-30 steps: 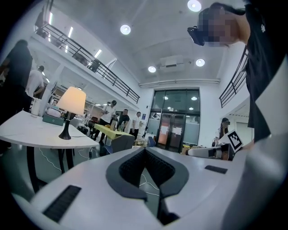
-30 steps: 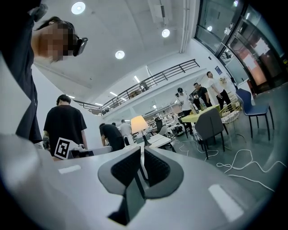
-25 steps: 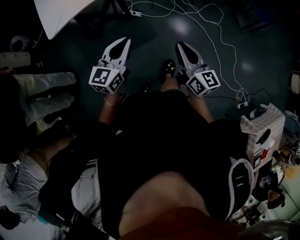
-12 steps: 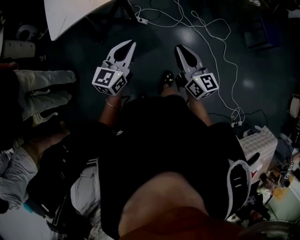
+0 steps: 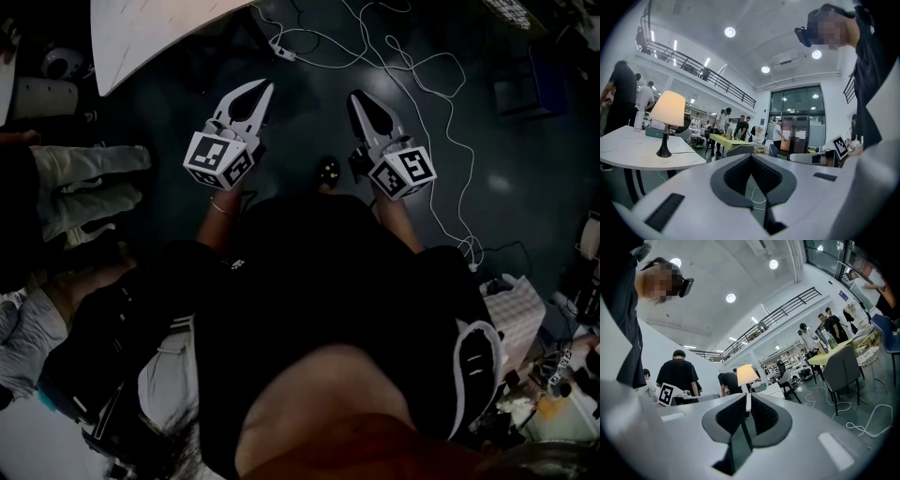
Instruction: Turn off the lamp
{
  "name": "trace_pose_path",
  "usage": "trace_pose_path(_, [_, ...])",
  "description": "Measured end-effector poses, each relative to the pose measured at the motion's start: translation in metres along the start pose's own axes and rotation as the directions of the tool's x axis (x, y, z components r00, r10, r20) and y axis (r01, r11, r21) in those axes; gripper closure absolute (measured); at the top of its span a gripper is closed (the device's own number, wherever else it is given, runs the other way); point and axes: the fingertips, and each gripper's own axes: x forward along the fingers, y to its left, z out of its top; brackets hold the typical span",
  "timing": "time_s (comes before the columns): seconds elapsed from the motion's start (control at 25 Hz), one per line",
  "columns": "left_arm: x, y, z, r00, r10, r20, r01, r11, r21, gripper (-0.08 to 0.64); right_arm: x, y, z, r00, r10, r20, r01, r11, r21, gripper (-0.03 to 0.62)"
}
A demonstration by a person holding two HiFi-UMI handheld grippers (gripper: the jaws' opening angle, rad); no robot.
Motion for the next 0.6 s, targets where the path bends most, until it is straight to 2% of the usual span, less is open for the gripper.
trace_pose_path(0.4, [0.093,-0.029,0.003,1.0,-0.028,0.006,0.028,1.0,0.011,0.554,-0.014,-0.075,0.029,1.0,0.016,-0.006,-0.016,1.0,0.001,0.588])
trace_pose_path(0.52, [0.104,-0.032,0.003,1.0,-0.022,-0.001,0.022,0.999,0.037,0.554,-0.012,-0.09,0.031,1.0,0.025,-0.006,-0.025,1.0,0.001,0.588])
trace_pose_path(0.6, [0.104,-0.029,0.001,1.0,0.0,-0.002,0.0,1.0,0.029,0.554,-0.01,-0.096,0.029,0.999,0.031,-0.011,-0.031,0.999,0.009,0.588])
